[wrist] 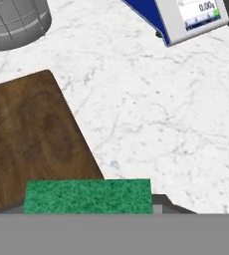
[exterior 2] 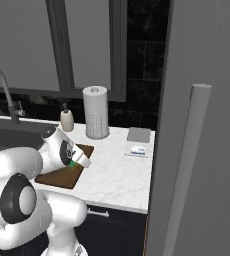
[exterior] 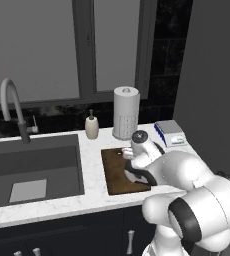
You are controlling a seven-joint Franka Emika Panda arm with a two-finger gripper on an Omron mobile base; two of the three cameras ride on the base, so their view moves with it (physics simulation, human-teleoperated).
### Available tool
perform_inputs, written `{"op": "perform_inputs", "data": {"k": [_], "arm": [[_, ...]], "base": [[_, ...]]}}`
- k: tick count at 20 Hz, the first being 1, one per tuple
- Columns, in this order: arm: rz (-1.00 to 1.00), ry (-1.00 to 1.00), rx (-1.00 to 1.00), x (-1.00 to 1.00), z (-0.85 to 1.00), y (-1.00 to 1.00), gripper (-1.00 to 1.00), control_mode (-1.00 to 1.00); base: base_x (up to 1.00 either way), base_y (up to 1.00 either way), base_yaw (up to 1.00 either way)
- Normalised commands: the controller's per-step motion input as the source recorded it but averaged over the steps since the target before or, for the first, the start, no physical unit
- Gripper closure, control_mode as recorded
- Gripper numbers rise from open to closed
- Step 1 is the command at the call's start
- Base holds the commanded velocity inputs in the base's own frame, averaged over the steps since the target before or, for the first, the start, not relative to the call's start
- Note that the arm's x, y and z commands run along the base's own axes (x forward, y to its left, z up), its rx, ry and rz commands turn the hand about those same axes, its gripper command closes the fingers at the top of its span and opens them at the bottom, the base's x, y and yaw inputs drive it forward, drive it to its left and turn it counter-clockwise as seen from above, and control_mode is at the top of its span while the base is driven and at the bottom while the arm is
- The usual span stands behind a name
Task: Pick up the sponge from the counter and clean the cutting board by briefly scrubbing or pressing down on the cutting board. Once finished, release the sponge.
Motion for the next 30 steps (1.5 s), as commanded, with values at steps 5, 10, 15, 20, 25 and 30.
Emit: {"op": "perform_inputs", "data": {"k": [5, 10, 15, 20, 25, 30], "arm": [[0.0, -0.12, 0.0, 0.01, -0.53, -0.1, 1.0, -1.0], [0.0, -0.05, 0.0, 0.0, -0.43, -0.07, 1.0, -1.0], [0.0, -0.03, 0.0, 0.08, -0.63, -0.05, 1.0, -1.0], [-0.03, -0.03, 0.0, 0.2, -0.49, -0.19, 1.0, -1.0], [-0.04, -0.14, -0.02, 0.13, -0.69, -0.15, 1.0, -1.0], [-0.06, -0.24, -0.03, 0.11, -0.76, -0.22, 1.0, -1.0]], "base": [[0.0, 0.0, 0.0], [0.0, 0.0, 0.0], [0.0, 0.0, 0.0], [0.0, 0.0, 0.0], [0.0, 0.0, 0.0], [0.0, 0.0, 0.0]]}}
